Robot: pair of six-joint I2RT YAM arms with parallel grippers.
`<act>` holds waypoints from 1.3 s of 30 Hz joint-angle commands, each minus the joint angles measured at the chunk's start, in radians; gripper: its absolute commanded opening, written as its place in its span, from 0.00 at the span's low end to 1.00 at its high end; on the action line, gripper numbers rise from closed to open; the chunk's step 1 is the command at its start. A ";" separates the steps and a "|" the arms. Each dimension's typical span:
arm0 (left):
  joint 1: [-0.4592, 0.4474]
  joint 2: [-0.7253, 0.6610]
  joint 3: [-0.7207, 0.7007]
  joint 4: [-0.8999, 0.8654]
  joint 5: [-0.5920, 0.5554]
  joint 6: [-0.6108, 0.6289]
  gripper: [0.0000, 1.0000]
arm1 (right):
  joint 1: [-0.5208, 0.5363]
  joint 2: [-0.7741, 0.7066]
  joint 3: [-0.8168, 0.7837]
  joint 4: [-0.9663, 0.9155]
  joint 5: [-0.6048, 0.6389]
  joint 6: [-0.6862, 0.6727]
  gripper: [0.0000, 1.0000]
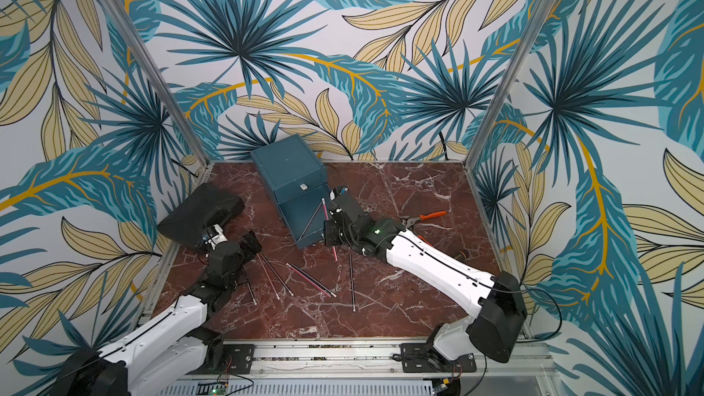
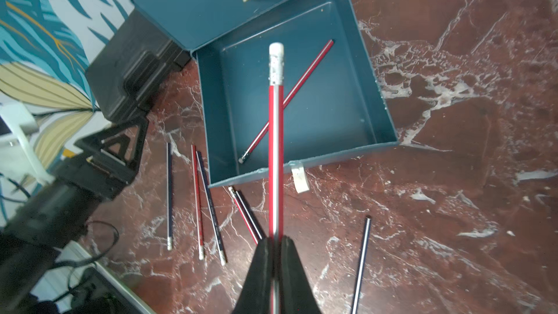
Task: Please place the pencils in the drawer according to their color
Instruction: Place the pencil in the drawer.
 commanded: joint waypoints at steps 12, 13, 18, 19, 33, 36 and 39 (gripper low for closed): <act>0.008 0.022 0.047 0.012 0.023 0.078 1.00 | -0.115 0.178 -0.011 0.417 -0.264 0.342 0.00; 0.008 0.025 0.047 0.013 0.023 0.079 1.00 | -0.118 0.191 -0.008 0.429 -0.272 0.352 0.00; 0.008 0.029 0.047 0.019 0.031 0.085 1.00 | -0.127 0.238 -0.003 0.479 -0.283 0.396 0.00; 0.009 0.031 0.047 0.020 0.031 0.083 1.00 | -0.128 0.247 -0.003 0.490 -0.285 0.405 0.00; 0.009 0.031 0.045 0.014 0.019 0.082 1.00 | -0.136 0.328 0.003 0.568 -0.291 0.466 0.09; 0.009 0.035 0.043 0.014 0.017 0.080 1.00 | -0.136 0.346 0.018 0.552 -0.285 0.458 0.11; 0.008 0.037 0.040 0.016 0.014 0.072 1.00 | -0.136 0.368 0.036 0.543 -0.287 0.450 0.14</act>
